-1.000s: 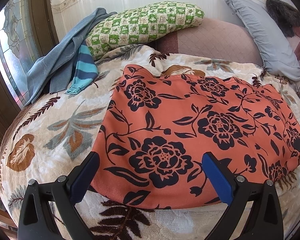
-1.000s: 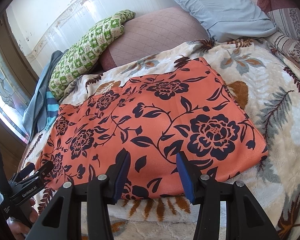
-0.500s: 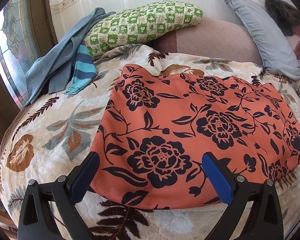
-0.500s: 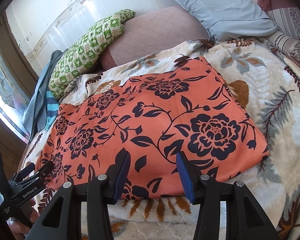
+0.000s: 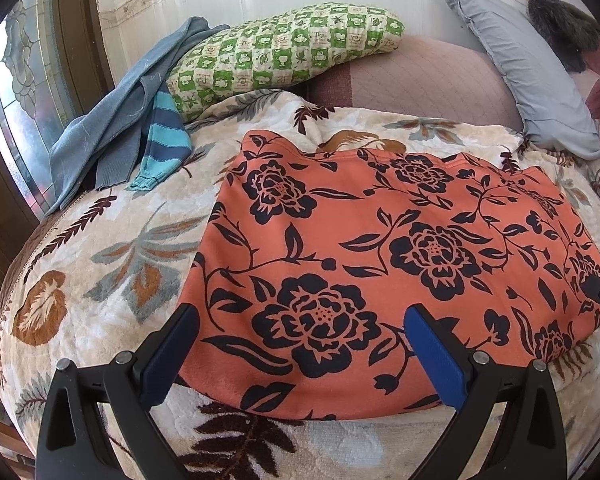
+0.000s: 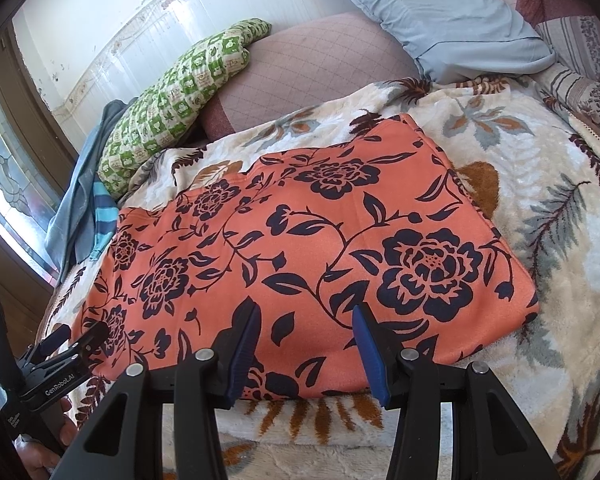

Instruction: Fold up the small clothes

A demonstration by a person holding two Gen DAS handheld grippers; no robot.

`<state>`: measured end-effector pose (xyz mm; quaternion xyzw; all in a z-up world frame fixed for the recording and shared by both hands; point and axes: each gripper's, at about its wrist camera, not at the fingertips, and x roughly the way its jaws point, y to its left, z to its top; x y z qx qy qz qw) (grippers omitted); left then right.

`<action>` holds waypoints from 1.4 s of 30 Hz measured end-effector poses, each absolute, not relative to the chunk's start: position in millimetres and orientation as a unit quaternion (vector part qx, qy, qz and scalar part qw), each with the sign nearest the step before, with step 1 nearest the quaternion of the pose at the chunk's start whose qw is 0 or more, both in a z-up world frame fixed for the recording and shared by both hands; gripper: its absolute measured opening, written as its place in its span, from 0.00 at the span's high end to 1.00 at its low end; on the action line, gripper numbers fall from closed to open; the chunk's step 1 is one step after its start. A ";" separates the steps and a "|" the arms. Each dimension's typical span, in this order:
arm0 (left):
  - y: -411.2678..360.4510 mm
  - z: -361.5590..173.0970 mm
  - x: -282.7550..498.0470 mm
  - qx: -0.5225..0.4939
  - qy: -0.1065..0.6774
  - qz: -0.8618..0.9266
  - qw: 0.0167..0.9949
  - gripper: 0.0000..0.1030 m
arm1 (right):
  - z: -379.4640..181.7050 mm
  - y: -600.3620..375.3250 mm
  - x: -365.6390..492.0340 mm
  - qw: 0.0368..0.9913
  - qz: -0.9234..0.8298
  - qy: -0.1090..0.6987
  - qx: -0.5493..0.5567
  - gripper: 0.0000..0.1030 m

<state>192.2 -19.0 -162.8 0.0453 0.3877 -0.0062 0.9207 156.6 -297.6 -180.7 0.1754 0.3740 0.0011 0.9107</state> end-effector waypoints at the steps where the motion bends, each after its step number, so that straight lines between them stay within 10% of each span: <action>1: -19.2 -162.4 192.1 0.045 0.388 -0.006 0.921 0.01 | -180.6 -297.8 156.4 0.911 0.001 0.374 0.175 0.50; 42: -20.1 -160.5 191.2 0.046 0.384 -0.008 0.922 0.01 | -178.0 -303.6 155.9 0.911 -0.010 0.372 0.177 0.50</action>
